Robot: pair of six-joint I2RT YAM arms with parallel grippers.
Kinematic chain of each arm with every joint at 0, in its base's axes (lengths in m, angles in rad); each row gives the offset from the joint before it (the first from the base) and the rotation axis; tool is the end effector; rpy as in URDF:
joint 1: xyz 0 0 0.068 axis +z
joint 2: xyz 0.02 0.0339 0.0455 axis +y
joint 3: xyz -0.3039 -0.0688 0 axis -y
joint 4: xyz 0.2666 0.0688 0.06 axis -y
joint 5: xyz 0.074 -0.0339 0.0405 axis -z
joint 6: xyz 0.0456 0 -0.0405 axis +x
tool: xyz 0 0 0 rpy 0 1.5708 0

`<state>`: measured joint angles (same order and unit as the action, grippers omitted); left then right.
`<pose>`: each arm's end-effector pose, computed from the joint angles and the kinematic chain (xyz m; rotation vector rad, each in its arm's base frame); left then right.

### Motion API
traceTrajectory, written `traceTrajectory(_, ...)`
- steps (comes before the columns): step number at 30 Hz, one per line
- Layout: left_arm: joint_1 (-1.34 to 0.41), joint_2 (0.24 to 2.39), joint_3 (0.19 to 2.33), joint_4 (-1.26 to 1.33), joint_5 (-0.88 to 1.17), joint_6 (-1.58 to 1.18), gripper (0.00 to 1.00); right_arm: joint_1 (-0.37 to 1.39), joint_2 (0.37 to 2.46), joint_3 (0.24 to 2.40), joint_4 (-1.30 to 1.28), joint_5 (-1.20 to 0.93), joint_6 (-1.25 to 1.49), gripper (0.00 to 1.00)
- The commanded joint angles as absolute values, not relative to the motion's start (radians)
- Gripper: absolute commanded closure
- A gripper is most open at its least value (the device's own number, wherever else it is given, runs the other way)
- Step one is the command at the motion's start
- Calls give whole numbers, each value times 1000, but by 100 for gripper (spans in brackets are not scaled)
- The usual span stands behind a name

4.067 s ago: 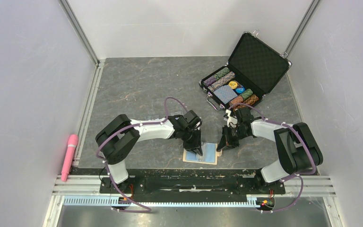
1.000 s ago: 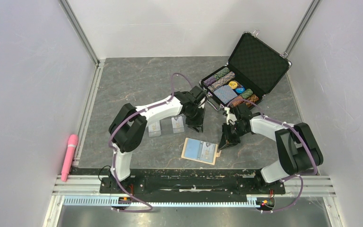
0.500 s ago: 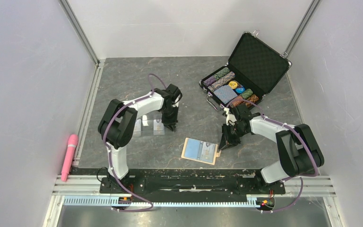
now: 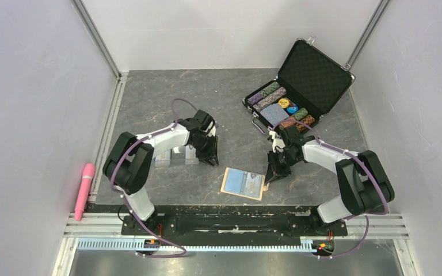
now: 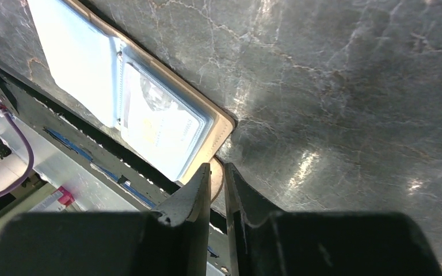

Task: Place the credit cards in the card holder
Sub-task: Close the card holder at the center of the board.

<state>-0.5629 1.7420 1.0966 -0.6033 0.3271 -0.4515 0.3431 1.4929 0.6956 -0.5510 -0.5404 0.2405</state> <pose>0.2949 -0.2034 0.1894 0.2430 2.9386 -0.6578 0.2280 0.1064 0.1573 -0.2432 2.9512 0.8802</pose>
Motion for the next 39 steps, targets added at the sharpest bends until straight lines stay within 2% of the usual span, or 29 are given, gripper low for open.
traceTrajectory(1, -605, 1730, 1037, -477, 421, -525, 68, 367, 1488, 731, -557, -556, 223, 83)
traceTrajectory(11, -681, 1794, 1019, -399, 442, -578, 67, 434, 1522, 747, -477, -628, 240, 83)
traceTrajectory(23, -686, 1741, 1009, -311, 518, -660, 67, 449, 1613, 727, -464, -547, 235, 86)
traceTrajectory(33, -740, 1674, 1010, -276, 589, -706, 69, 449, 1602, 762, -505, -507, 225, 88)
traceTrajectory(39, -822, 1757, 1020, -187, 626, -761, 69, 446, 1542, 802, -509, -474, 246, 87)
